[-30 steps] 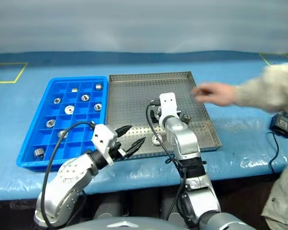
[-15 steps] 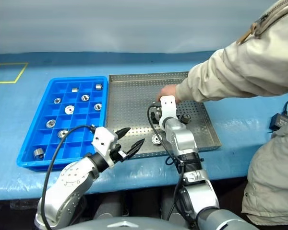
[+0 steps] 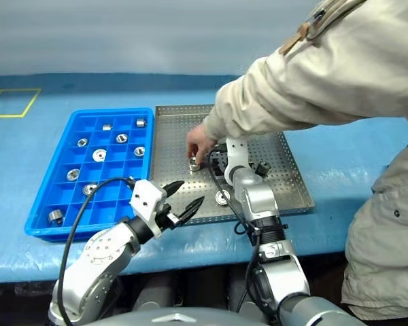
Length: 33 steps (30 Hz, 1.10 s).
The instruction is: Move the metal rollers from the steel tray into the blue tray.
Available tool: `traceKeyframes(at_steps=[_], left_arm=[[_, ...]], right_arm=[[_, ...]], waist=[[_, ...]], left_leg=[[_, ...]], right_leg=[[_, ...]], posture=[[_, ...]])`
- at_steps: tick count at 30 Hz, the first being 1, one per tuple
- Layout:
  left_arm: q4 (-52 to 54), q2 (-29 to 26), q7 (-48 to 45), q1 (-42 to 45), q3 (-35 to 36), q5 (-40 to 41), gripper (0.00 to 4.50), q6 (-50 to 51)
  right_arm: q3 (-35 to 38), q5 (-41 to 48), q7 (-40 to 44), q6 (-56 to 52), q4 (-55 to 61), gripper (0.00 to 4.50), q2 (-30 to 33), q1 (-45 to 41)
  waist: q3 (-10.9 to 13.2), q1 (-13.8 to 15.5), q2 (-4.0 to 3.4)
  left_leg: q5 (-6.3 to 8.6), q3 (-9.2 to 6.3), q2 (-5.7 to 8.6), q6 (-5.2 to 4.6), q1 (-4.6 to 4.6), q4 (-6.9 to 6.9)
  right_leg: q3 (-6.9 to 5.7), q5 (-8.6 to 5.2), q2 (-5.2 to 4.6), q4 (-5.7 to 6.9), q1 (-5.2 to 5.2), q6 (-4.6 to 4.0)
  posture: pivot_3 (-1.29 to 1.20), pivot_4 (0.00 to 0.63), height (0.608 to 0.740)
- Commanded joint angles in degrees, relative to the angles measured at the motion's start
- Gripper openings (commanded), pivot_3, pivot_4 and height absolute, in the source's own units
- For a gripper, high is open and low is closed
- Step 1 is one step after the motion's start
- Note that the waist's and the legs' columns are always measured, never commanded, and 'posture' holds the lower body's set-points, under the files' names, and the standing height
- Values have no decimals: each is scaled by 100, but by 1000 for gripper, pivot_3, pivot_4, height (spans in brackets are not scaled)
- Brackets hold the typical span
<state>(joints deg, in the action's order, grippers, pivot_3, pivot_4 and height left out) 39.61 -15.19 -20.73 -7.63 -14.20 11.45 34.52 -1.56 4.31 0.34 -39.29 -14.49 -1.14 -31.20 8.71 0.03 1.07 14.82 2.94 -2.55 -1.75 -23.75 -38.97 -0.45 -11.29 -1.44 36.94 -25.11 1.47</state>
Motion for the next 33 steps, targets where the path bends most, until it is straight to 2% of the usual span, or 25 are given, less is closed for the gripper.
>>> traceKeyframes(at_steps=[1,4,8,11,19,27,30,33], left_arm=[[179,22,23,36,-52,59,3605,-107],[185,16,26,34,-59,62,3605,-112],[203,12,43,15,-63,55,3605,-114],[227,7,64,-8,-69,51,3605,-109],[346,4,214,-119,-77,-6,3605,-83],[413,4,348,-200,-52,21,3605,-82],[421,19,391,-227,-41,28,3647,-98],[429,59,449,-258,-20,41,3647,-120]], right_arm=[[-35,-37,28,64,252,4500,-5,-2],[-64,-58,64,271,351,4500,-4,-22],[-580,-146,607,1049,760,4500,-8,-145],[-764,-112,794,1044,706,4500,-136,-210],[-1019,-222,1056,1188,-123,4500,-390,-384],[-844,-458,788,1312,-851,4500,-207,-470],[-776,-396,835,1133,-835,3917,-194,-422],[-771,-353,925,974,-760,2954,-190,-380]], waist=[[0,7,0],[1,26,-2],[7,15,-11],[7,7,-11],[7,154,-10],[7,221,-11],[7,226,-11],[7,224,-11]], left_leg=[[0,0,0,0,0,0],[0,0,0,0,0,0],[0,5,1,0,-5,0],[0,7,-2,0,-1,4],[0,9,0,0,-1,4],[0,8,0,0,-1,4],[0,9,1,0,-2,4],[0,9,0,0,-1,4]], right_leg=[[0,0,0,0,0,0],[0,0,0,0,0,0],[5,1,0,0,-8,3],[10,2,7,1,-8,4],[10,1,-1,0,-7,2],[9,0,1,1,-8,1],[10,1,0,0,-8,1],[11,1,1,0,-8,1]], posture=[[119,150,740],[122,150,740],[128,150,740],[137,150,740],[176,150,740],[196,150,740],[205,150,740],[214,150,740]])
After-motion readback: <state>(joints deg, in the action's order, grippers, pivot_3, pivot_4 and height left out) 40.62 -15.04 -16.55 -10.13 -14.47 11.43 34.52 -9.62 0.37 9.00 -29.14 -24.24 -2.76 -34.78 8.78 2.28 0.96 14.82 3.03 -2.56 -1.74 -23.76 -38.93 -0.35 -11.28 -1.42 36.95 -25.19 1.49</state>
